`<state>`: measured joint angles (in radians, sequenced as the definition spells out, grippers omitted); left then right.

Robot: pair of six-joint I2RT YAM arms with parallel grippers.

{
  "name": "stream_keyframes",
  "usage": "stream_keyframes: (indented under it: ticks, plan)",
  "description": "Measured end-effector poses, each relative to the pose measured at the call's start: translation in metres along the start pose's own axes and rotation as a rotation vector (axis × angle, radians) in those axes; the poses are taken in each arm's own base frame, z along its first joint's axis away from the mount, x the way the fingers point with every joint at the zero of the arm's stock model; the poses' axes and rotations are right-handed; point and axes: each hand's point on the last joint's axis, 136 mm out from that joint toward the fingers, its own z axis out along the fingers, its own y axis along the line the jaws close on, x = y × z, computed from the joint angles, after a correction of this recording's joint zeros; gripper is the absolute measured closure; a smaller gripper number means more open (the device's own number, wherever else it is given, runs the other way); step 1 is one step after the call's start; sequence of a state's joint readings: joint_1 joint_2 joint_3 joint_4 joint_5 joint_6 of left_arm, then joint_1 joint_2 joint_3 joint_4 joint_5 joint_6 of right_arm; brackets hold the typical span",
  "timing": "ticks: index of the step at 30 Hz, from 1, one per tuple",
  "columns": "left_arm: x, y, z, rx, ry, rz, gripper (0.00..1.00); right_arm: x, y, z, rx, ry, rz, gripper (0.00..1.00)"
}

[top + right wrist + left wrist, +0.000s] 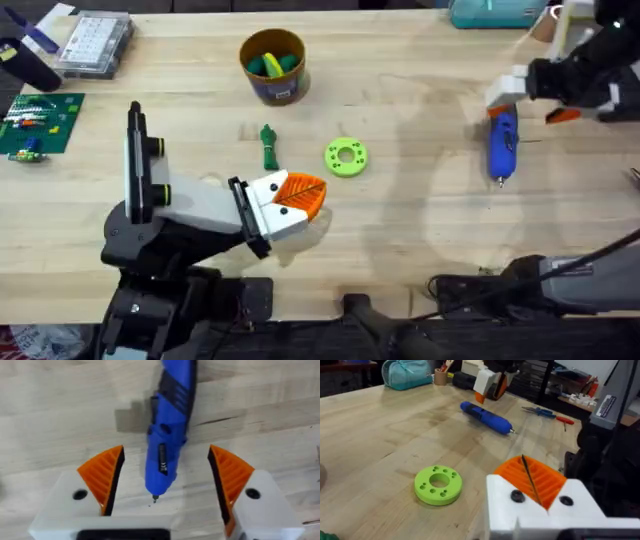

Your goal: Pick up the gripper from the table and insert it into the empty holder that is missing its gripper. Then pick up a screw, insert it into the mounting hole, and use the screwdriver to tighten it. Finally, clean up the table by picking up the vegetable and placing it into the bucket.

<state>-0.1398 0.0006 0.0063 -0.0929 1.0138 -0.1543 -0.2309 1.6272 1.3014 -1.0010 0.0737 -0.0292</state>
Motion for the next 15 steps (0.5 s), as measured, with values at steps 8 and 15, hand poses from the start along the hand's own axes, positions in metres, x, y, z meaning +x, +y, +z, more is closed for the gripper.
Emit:
stream_keyframes:
  ticks: [8,15]
  plan:
    - [0.0,0.0,0.0,0.0,0.0,0.0,0.985,-0.009,-0.008,0.018,-0.024,-0.061,0.048,0.025]
    - [0.0,0.0,0.0,0.0,0.0,0.0,0.985,0.004,-0.003,0.051,-0.037,-0.06,0.062,0.025]
